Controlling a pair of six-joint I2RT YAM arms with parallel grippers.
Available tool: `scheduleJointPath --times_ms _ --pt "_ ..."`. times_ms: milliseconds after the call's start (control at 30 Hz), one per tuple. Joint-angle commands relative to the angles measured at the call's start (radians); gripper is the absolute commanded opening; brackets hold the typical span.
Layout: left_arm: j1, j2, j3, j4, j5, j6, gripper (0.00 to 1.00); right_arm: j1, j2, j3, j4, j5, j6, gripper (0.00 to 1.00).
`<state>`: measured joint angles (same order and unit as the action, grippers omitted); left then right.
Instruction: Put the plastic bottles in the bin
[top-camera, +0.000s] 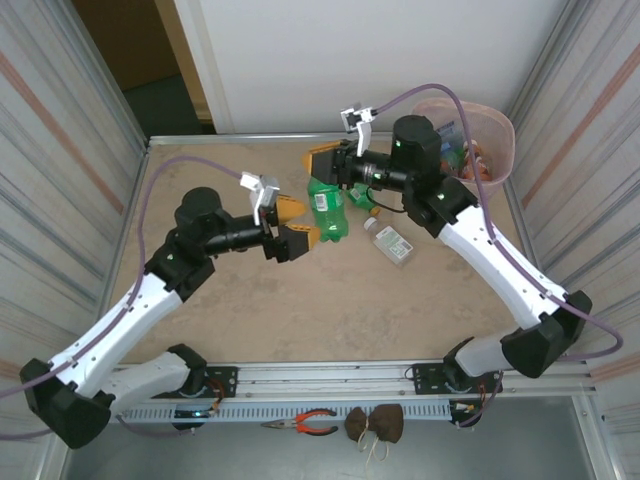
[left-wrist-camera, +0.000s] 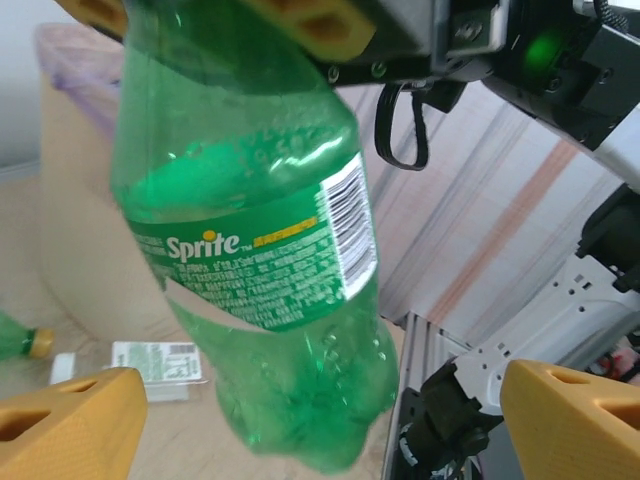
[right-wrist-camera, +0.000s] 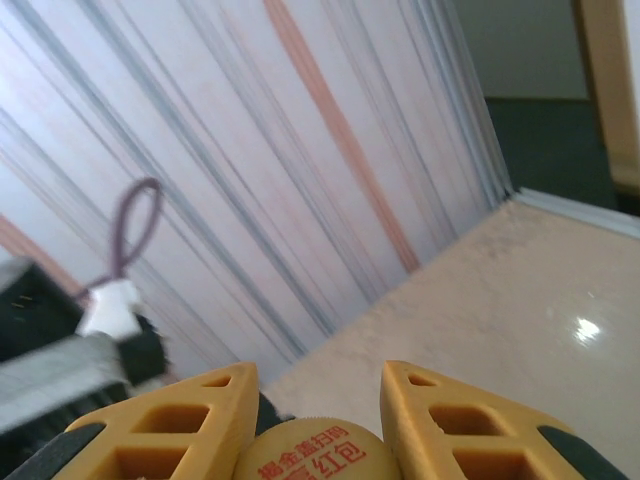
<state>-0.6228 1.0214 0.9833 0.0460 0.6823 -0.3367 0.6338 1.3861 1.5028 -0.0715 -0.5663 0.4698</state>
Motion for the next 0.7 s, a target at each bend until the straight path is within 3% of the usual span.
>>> scheduleJointPath --times_ms 0,267,667 --pt "-0.037 0.045 0.069 0.045 0.052 0.027 0.90 0.000 -0.053 -0.029 0.181 -0.069 0.100 0.31" --pt "-0.085 0.110 0.108 0.101 0.150 0.040 0.81 0.003 -0.117 -0.059 0.299 -0.078 0.148 0.31" --pt "-0.104 0.137 0.126 0.125 0.184 0.076 0.55 0.004 -0.169 -0.083 0.321 -0.085 0.178 0.32"
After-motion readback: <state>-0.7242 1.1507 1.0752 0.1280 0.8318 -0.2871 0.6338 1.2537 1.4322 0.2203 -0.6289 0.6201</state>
